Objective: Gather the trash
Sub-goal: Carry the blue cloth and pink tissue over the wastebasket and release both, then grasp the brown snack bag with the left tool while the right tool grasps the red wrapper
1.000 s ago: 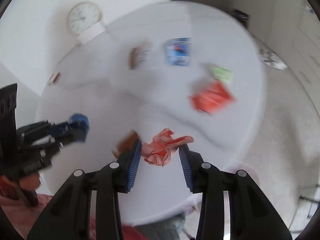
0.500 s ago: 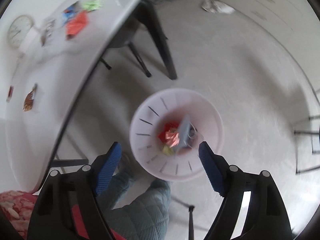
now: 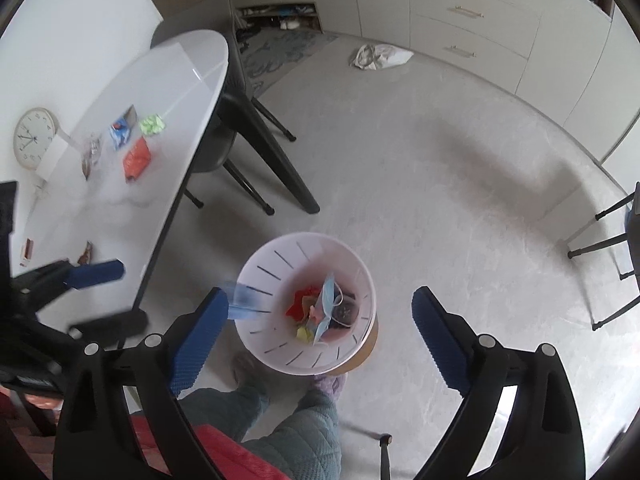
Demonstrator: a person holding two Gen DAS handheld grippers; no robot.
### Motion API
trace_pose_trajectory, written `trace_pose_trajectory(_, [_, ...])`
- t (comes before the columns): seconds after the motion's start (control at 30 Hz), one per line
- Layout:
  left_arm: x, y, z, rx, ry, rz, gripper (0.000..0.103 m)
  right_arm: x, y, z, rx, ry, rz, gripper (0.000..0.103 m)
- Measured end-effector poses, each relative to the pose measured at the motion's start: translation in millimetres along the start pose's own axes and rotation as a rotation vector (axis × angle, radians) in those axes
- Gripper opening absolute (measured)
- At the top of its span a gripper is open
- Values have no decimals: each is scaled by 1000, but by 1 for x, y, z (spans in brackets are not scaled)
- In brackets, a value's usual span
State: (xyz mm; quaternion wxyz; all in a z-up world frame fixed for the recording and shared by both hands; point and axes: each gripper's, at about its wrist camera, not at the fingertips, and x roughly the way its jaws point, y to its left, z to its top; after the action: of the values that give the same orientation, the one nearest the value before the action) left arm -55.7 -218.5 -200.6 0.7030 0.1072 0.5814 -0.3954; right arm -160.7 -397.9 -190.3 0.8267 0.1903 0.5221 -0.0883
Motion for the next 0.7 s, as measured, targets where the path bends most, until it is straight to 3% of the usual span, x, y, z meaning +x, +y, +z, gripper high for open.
trace_pose_trajectory(0.2, [-30,10,-5,-36,-80,73,92,-8,7,4,-6,-24,17,93])
trace_pose_trajectory(0.4, [-91,58,-18,-137,-228,255,95,-20,30,18,-13,-67,60,95])
trace_pose_trajectory(0.57, [-115,121,-39,-246,-243,344,95,-23,63,29,-34,-97,95,96])
trace_pose_trajectory(0.7, [-112,159,-57,-274,-233,359,95,-20,92,34,-53,-91,116,96])
